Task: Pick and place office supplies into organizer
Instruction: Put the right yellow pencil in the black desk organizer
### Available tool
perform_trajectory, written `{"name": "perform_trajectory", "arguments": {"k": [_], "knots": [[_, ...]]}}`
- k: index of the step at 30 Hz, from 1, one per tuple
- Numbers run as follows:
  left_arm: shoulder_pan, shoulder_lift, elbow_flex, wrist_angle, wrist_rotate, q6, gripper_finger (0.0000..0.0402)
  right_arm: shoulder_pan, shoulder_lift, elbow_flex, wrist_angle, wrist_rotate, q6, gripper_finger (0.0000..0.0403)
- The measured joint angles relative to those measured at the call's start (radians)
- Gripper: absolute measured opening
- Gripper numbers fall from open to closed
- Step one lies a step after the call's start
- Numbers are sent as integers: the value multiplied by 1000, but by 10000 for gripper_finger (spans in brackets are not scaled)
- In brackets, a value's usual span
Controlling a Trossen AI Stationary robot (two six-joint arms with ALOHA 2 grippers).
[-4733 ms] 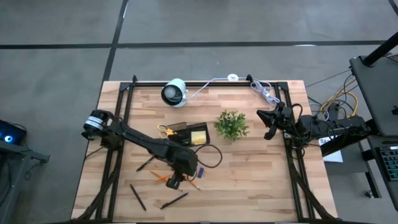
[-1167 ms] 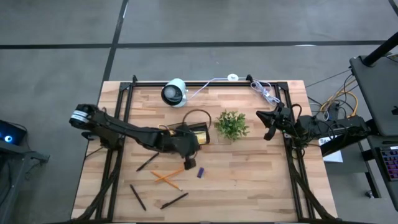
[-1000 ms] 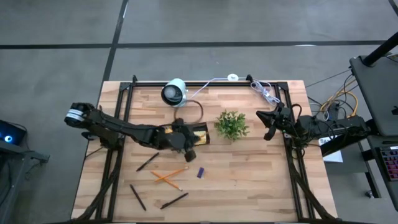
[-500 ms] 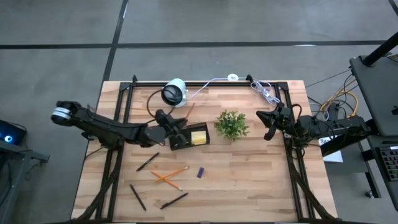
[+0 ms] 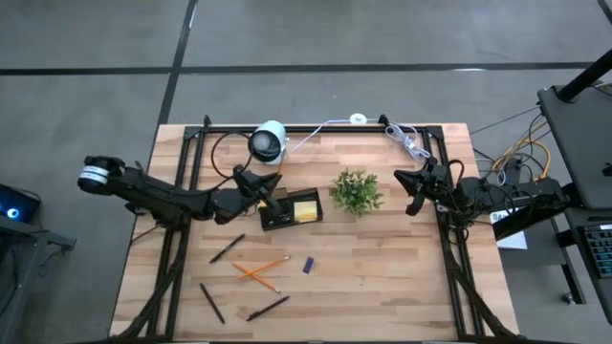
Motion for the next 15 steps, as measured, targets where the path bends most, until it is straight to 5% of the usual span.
{"name": "perform_trajectory", "arguments": {"k": [15], "knots": [[75, 0, -53, 18, 75, 15, 7, 0, 0, 0, -2, 0, -3, 13]]}}
